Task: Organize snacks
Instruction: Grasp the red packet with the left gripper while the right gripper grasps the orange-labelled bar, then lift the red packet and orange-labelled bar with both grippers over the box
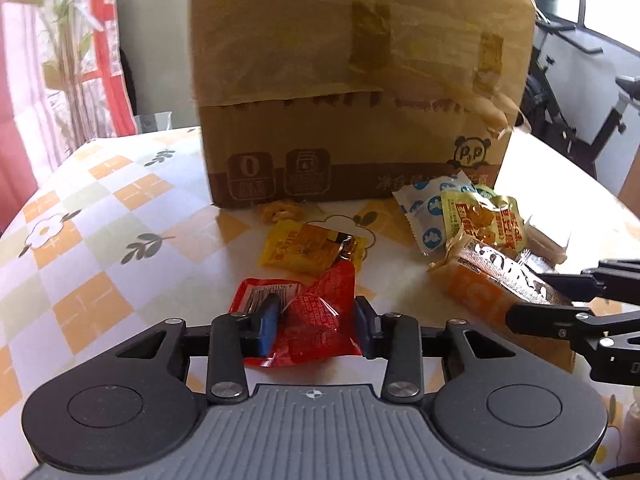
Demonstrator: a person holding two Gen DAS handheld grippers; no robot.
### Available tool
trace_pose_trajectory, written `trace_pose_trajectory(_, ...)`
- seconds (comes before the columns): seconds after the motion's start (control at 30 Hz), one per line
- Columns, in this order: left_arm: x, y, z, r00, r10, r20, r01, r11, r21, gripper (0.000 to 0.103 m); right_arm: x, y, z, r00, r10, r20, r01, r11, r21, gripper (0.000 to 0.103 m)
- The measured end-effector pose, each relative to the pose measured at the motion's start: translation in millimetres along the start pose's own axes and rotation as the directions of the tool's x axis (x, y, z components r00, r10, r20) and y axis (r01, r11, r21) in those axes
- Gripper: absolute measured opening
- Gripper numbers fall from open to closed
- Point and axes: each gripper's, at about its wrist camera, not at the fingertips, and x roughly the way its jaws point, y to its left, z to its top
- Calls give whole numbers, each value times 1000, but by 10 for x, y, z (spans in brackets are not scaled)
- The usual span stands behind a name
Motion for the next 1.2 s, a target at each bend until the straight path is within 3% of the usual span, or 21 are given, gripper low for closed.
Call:
trace_pose_trajectory(0.23, -217, 96, -12, 999, 19, 44, -16, 998, -62, 38, 1, -19, 1, 1000, 6, 0, -6, 1000, 9, 41)
trace_pose_trajectory(0.7, -543, -94, 7, 992, -5, 126, 1, 999, 36, 38, -92, -17, 51, 1000, -3, 16, 2, 1000, 17, 40)
trace_pose_trajectory(1.2, -894, -126, 281, 968, -34, 247, 23, 999, 48, 38, -550, -30, 423, 988, 1, 157, -9, 999, 51, 39)
